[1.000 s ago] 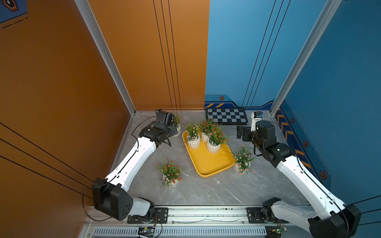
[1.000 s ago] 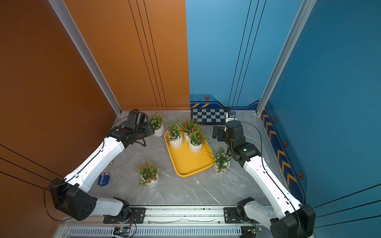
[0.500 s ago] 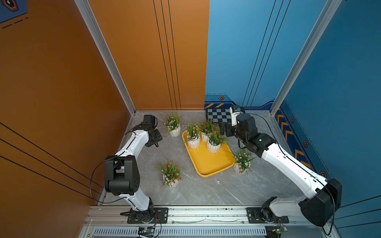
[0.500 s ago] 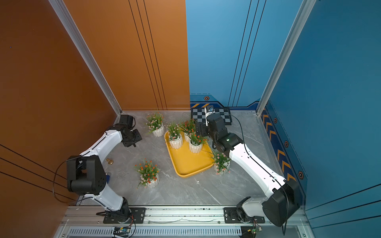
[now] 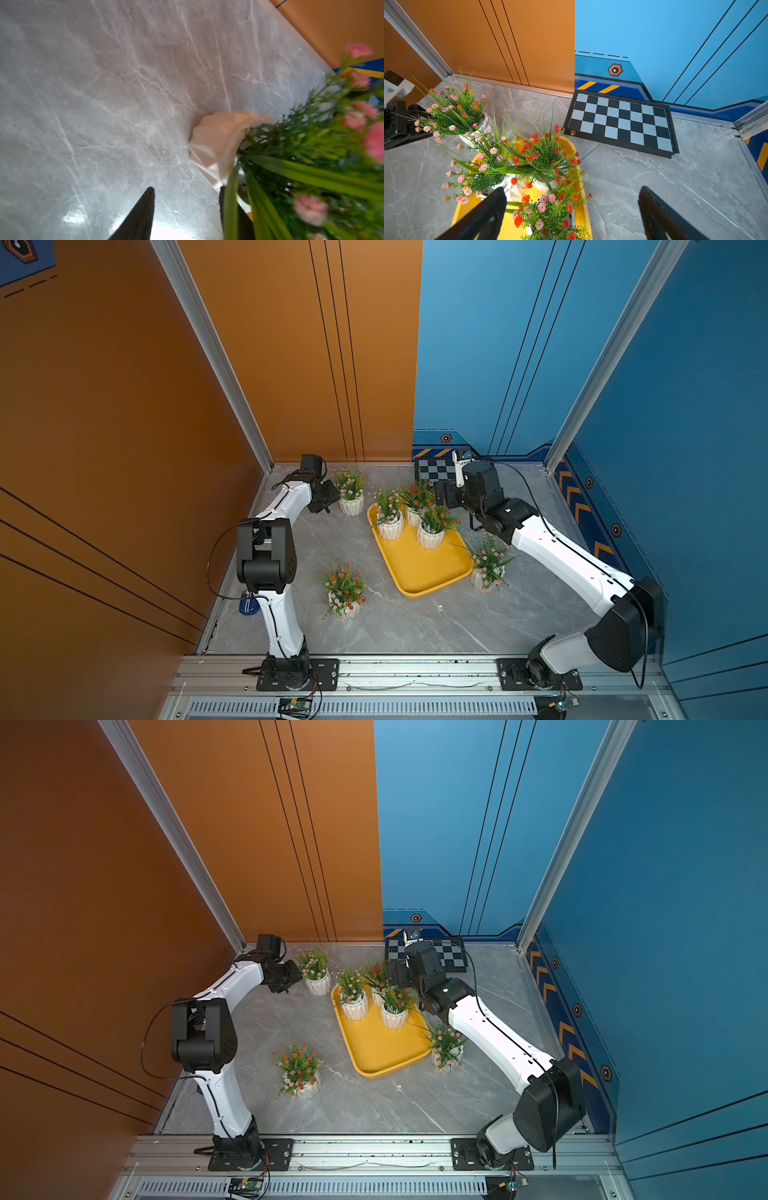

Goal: Put the potted gypsophila into the storage box
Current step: Pick up the baby's breath potted plant from the center of the board.

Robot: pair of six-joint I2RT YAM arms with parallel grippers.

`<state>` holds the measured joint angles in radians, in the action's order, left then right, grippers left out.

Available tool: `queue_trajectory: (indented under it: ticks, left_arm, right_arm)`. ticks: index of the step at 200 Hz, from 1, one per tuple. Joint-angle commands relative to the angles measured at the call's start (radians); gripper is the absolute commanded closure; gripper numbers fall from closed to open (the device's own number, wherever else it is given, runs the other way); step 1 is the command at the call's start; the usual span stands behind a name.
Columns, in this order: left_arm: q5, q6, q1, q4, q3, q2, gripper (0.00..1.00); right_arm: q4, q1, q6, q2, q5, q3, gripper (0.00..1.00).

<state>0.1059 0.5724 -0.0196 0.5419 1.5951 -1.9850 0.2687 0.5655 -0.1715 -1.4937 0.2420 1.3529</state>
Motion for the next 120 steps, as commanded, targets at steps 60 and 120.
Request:
queue_trajectory:
  ticks: [60, 120]
  left_arm:
    - [0.044, 0.011, -0.027, 0.001, 0.085, -0.099, 0.49]
    - [0.025, 0.000, -0.036, 0.002, 0.105, -0.145, 0.57]
  right_arm:
    - [0.006, 0.001, 0.025, -0.022, 0.047, 0.048, 0.00]
    - [0.012, -0.002, 0.024, -0.021, 0.060, 0.043, 0.00]
